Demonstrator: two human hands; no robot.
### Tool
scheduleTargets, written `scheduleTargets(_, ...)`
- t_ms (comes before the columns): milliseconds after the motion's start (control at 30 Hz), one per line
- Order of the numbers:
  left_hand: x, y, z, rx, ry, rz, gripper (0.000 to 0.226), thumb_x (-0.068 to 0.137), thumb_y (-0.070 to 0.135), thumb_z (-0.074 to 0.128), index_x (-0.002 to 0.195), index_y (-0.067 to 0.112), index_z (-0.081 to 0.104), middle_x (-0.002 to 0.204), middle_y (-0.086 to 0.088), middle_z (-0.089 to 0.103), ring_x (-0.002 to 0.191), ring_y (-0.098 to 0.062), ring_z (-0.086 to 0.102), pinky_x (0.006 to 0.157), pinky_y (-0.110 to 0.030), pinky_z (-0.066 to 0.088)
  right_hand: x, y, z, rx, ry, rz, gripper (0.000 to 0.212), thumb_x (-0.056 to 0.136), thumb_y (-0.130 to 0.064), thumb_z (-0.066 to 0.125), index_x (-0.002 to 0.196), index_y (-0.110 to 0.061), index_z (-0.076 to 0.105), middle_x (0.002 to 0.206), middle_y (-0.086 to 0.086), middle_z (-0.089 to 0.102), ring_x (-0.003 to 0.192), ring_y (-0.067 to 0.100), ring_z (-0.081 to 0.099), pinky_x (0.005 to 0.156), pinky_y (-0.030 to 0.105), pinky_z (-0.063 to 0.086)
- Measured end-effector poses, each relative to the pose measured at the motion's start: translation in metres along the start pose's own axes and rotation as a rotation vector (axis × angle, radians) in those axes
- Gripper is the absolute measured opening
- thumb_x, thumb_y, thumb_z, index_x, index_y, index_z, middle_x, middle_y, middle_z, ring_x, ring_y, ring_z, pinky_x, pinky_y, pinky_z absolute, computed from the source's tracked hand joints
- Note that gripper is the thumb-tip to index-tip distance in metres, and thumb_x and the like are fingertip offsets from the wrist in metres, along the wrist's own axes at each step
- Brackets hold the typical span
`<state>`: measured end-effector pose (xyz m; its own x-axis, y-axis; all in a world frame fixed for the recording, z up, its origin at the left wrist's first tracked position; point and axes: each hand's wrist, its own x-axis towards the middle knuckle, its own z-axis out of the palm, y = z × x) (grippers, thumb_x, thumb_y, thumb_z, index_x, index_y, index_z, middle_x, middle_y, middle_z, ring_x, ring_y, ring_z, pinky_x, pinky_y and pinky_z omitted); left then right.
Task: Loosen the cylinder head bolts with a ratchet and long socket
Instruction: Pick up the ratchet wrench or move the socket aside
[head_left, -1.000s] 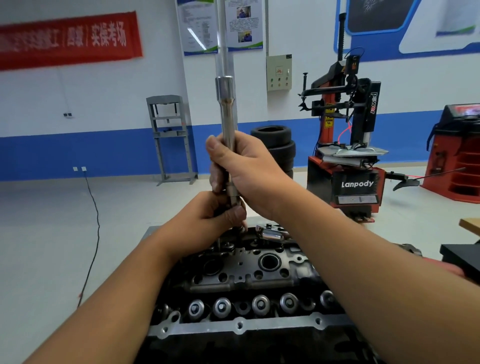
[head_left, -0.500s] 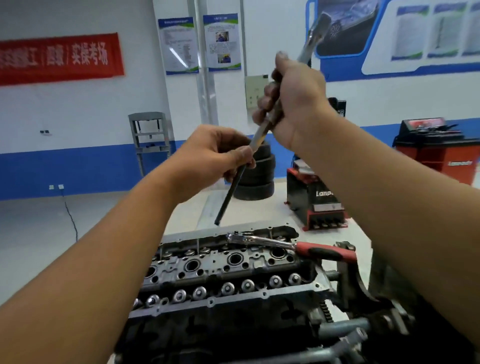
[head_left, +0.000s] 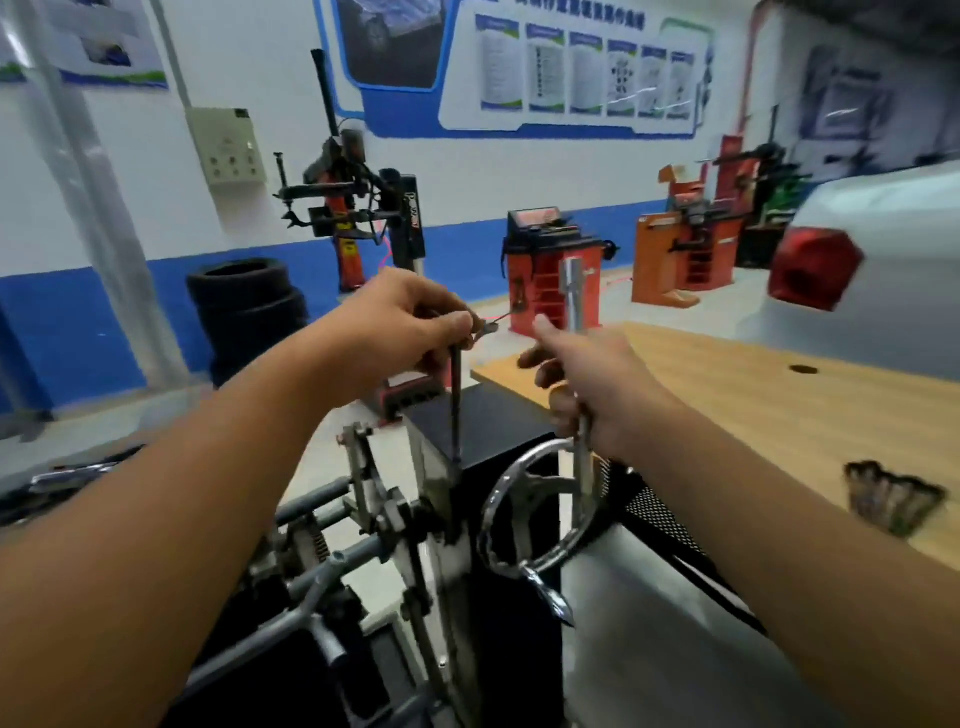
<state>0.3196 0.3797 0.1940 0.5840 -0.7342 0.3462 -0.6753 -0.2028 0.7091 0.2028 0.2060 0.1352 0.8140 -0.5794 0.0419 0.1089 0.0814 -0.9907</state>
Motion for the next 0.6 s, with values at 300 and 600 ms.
scheduleTargets(300, 0.053, 0.045, 0.226, -0.538, 0.017, -0.124, 0.022, 0.106, 0.011, 0.062, 0.086, 0.005, 0.070, 0.074, -0.010, 0.066, 0.056, -0.013, 0.057, 0.056, -0.025, 0.055, -0.049, 0.055, -0.146, -0.042, 0.036, 0.059, 0.026, 0.100, -0.027, 0.069, 0.102, -0.001, 0.062, 0.078, 0.020, 0.052, 0.040, 0.012, 0.029, 0.041, 0.023, 0.026)
scheduleTargets(600, 0.041, 0.064, 0.340, -0.141, -0.360, -0.192, 0.035, 0.106, 0.036, 0.061, 0.135, 0.015, 0.062, 0.120, -0.006, 0.068, 0.098, -0.024, 0.072, 0.077, -0.038, 0.063, -0.039, 0.056, -0.313, -0.264, 0.766, 0.222, 0.017, 0.097, -0.018, 0.067, 0.098, -0.001, 0.067, 0.078, 0.012, 0.063, 0.050, 0.019, 0.048, 0.041, 0.026, 0.040)
